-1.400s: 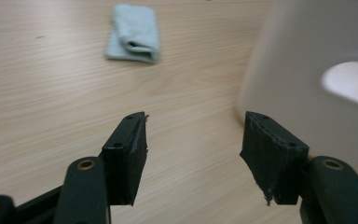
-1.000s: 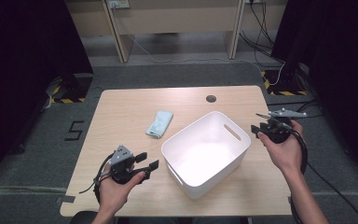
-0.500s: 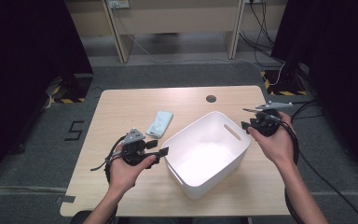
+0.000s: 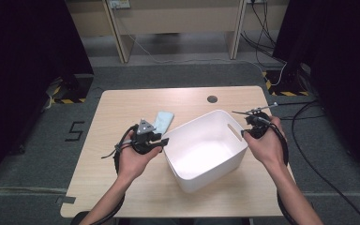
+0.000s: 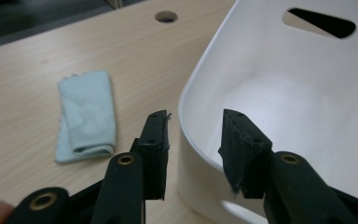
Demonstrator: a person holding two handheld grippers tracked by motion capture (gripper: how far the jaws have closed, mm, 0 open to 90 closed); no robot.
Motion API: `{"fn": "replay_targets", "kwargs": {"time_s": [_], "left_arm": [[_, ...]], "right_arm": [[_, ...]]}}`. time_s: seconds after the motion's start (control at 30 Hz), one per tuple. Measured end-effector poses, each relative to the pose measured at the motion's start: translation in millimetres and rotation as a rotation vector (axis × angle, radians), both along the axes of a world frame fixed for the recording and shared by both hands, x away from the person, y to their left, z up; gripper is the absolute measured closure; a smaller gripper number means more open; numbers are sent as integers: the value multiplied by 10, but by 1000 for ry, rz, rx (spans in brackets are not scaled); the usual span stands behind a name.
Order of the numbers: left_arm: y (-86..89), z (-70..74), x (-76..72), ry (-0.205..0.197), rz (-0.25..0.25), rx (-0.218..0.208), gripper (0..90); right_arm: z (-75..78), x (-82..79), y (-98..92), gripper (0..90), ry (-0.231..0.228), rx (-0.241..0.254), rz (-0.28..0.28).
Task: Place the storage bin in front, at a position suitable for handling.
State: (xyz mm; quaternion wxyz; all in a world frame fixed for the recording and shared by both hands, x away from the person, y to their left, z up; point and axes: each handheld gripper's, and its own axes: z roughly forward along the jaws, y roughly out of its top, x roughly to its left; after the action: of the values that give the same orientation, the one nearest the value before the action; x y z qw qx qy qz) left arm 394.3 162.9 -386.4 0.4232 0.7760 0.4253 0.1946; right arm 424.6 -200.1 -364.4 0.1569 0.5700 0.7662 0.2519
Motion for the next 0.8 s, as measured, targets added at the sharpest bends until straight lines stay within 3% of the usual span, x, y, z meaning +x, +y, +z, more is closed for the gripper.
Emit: {"fn": "replay_targets", "kwargs": {"time_s": [0.13,0.27,0.33,0.37,0.43,0.53,0.57,0.6,0.67,0.73,0.8], "left_arm": [[56,83,58,-48,62,0,532],[140,79,109,-50,99,-13,483],[278,12,214,-36,155,-38,460],[323,-21,249,-35,172,-35,448],[391,-97,322,-37,182,-35,425],[454,-242,437,-17,177,-1,390],[454,-242,437,-17,177,-1,385],[465,-345,524,5,170,19,381],[464,-398,583,20,163,32,366],[429,-543,783,53,139,73,357],[396,-625,916,81,130,103,353]], "right_arm": [[-21,10,6,888,-20,-1,-102],[-17,-5,20,885,-15,3,-179],[-11,-41,44,882,-7,-3,-191],[0,-64,46,872,-1,13,-189],[15,-129,28,808,-46,27,-164],[28,-186,-60,698,-60,-6,-127],[19,-193,-104,705,-52,25,-109],[1,-198,-142,712,-37,58,-94],[-41,-208,-159,753,-30,84,-51],[-64,-217,-114,791,-15,85,-40],[-55,-214,-51,830,-17,36,-63]]}}
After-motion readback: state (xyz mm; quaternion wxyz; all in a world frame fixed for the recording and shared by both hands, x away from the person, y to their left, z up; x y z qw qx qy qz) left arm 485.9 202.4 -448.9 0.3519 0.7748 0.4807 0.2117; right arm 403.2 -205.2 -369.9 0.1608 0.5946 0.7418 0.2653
